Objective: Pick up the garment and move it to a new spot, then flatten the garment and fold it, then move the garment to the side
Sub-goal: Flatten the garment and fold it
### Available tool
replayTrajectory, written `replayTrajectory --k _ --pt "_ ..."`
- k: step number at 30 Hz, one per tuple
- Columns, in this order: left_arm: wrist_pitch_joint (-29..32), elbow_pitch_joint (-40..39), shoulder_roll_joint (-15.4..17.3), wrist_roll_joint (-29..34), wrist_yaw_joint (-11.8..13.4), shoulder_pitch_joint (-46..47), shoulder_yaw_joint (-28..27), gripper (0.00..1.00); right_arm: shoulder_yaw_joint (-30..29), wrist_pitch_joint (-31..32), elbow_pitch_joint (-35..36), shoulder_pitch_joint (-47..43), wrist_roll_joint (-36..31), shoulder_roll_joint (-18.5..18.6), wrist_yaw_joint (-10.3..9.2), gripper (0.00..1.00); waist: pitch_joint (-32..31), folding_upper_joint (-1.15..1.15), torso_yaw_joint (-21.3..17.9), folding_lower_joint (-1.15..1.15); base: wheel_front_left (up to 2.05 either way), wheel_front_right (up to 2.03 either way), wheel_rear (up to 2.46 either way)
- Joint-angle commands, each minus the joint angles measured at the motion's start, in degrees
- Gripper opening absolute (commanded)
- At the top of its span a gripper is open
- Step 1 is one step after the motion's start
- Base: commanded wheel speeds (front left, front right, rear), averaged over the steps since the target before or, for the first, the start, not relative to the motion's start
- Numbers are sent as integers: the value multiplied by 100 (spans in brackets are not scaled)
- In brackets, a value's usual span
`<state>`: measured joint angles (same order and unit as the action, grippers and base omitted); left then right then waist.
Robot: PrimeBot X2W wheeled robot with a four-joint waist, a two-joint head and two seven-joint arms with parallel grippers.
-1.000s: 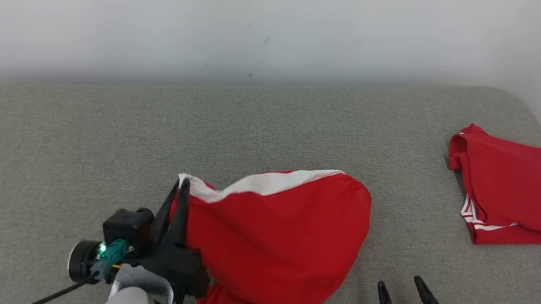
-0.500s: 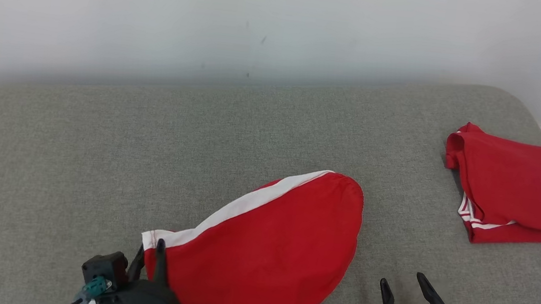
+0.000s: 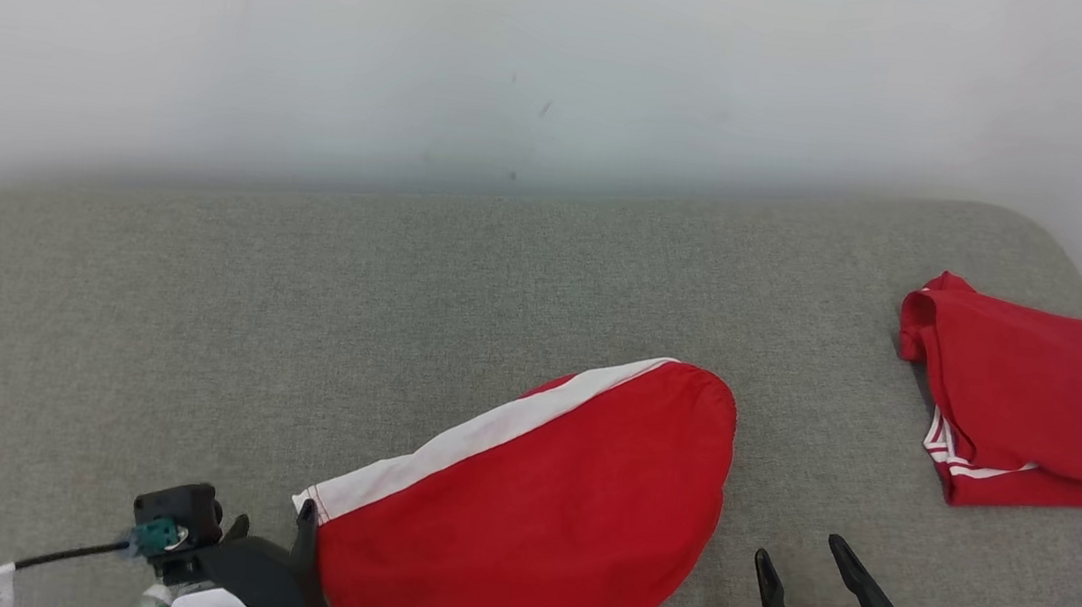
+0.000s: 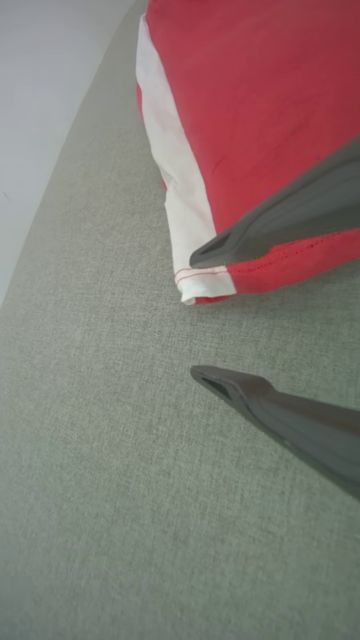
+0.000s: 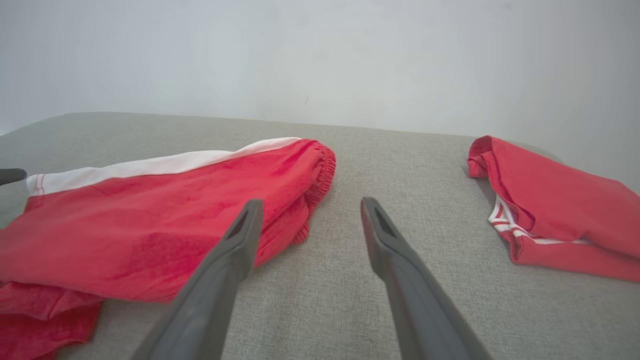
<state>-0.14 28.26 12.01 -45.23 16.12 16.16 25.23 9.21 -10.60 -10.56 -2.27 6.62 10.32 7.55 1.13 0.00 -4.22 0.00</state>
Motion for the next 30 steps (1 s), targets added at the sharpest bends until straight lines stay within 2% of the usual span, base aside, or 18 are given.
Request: replayTrajectory --k 1,6,7,9,10,11,12,16,18,20,22,23,24,25,27,29,30 --pt "83 37 23 -17 -1 76 13 100 19 2 19 -16 6 27 -12 100 2 0 -6 0 0 0 0" --pt "564 263 88 -58 30 343 111 100 107 27 67 7 44 47 -12 100 44 0 -78 0 0 0 0" --pt "601 286 90 -67 12 383 121 85 105 33 75 8 58 58 -12 100 57 0 -92 0 0 0 0" --pt "615 304 91 -62 -1 435 126 42 75 30 86 4 75 74 -12 100 79 0 -108 0 0 0 0" --pt "607 318 95 -56 -9 448 130 27 67 28 91 3 84 79 -12 100 87 0 -112 0 0 0 0" --pt "600 330 95 -51 -13 461 133 7 60 24 93 2 87 83 -12 100 94 0 -113 0 0 0 0" --pt "591 338 90 -55 -18 477 134 1 52 22 96 -1 89 84 -12 100 98 0 -112 0 0 0 0" --pt "632 365 10 -156 -98 493 135 0 38 42 102 -7 68 62 -12 100 104 0 -83 0 0 0 0" --pt "678 376 -41 -238 -152 495 126 36 53 45 106 15 68 70 -12 100 110 0 -58 0 0 0 0" --pt "702 382 -89 -311 -214 508 97 46 68 52 105 41 64 77 -12 100 116 0 -38 0 0 0 0" --pt "692 397 -141 -382 -268 532 58 73 88 54 109 66 62 82 -12 100 129 0 -26 0 0 0 0" --pt "686 420 -153 -406 -292 545 47 83 97 58 111 80 58 78 -12 100 137 0 -24 0 0 0 0" --pt "673 456 -151 -406 -277 553 46 82 104 61 114 88 54 75 -12 100 144 0 -23 0 0 0 0" --pt "658 496 -142 -392 -268 566 49 73 110 63 118 90 51 73 -12 100 151 0 -25 0 0 0 0" --pt "627 555 -154 -385 -284 618 52 45 120 64 120 89 45 66 -12 100 166 0 -30 0 0 0 0" --pt "623 599 -175 -400 -339 657 67 34 129 51 108 96 52 75 -12 100 179 0 -35 0 0 0 0" --pt "609 621 -177 -383 -340 664 82 7 132 49 99 103 60 83 -12 100 183 0 -36 0 0 0 0"
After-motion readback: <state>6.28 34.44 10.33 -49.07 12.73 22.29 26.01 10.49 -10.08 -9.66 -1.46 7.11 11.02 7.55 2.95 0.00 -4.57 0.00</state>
